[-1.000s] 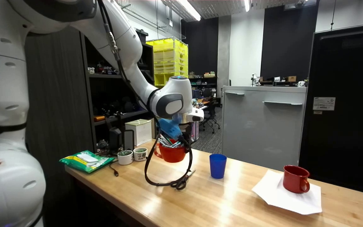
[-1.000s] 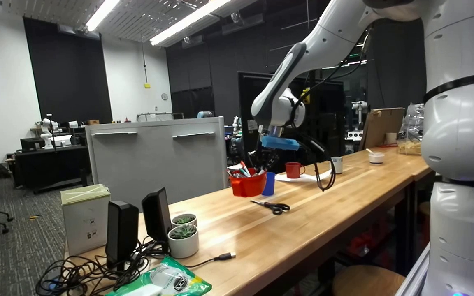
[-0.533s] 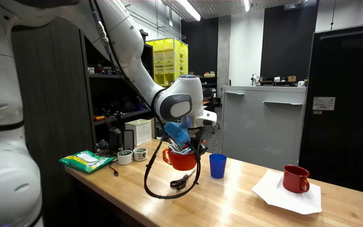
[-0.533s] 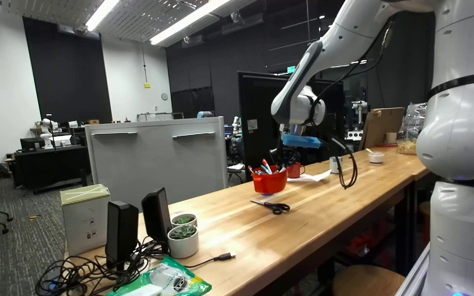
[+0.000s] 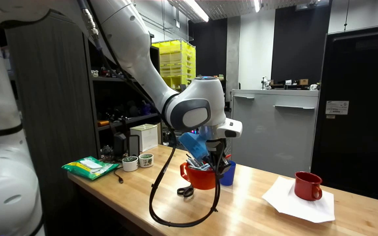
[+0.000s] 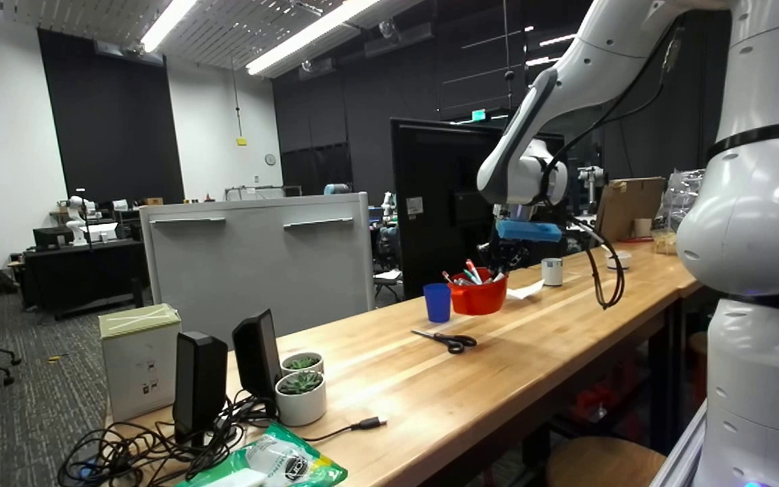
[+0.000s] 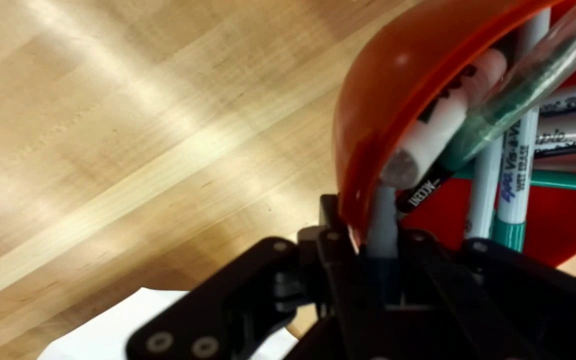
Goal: Move the red cup forward
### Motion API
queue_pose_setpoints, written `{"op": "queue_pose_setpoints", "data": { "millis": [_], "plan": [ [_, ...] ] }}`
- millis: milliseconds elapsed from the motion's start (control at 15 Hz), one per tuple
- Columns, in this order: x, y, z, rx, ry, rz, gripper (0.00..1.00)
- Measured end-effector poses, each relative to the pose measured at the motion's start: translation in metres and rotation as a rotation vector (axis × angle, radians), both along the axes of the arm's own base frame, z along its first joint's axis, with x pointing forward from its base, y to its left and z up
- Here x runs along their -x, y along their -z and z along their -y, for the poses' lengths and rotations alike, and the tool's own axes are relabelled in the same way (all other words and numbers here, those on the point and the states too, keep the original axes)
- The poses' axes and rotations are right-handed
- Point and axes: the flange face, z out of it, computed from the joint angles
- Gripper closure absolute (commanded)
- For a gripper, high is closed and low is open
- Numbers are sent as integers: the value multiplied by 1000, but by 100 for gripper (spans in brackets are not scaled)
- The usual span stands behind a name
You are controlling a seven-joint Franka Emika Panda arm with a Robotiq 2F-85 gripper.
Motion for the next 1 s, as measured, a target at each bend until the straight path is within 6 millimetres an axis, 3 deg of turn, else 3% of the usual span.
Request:
{"op": "queue_pose_setpoints", "data": {
  "millis": [1000],
  "plan": [
    [56, 22, 64, 14, 110, 2, 96]
  ]
}}
